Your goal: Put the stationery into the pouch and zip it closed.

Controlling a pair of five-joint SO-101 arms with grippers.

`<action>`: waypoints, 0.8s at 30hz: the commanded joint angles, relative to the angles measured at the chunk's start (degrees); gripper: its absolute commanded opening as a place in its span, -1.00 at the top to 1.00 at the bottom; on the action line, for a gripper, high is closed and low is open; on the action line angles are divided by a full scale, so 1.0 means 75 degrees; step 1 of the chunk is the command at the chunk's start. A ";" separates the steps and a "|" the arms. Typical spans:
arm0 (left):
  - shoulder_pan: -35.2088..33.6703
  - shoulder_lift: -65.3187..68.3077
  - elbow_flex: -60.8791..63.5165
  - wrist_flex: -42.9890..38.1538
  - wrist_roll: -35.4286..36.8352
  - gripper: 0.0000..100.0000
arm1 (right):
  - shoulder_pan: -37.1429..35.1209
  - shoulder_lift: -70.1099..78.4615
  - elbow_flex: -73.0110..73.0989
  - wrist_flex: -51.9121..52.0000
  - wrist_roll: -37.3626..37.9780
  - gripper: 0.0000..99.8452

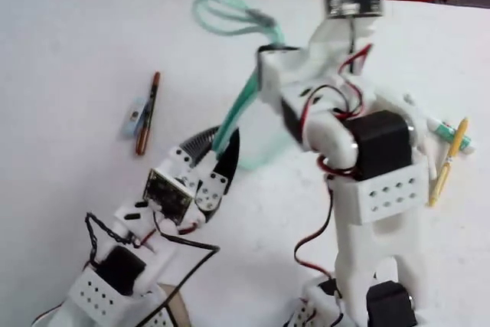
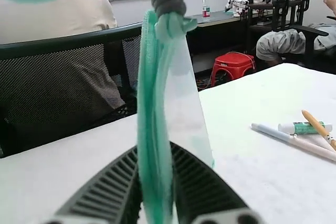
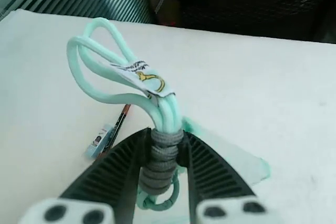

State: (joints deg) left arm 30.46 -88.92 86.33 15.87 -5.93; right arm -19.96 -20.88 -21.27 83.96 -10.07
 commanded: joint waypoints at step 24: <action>-0.0639 -0.0018 -0.0879 0.2251 0.1383 0.50 | 0.0545 0.0651 0.0492 -0.0041 0.0082 0.97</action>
State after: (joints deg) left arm 25.19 -88.84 78.42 34.95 4.00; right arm -15.56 -15.69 -16.88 83.96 -10.07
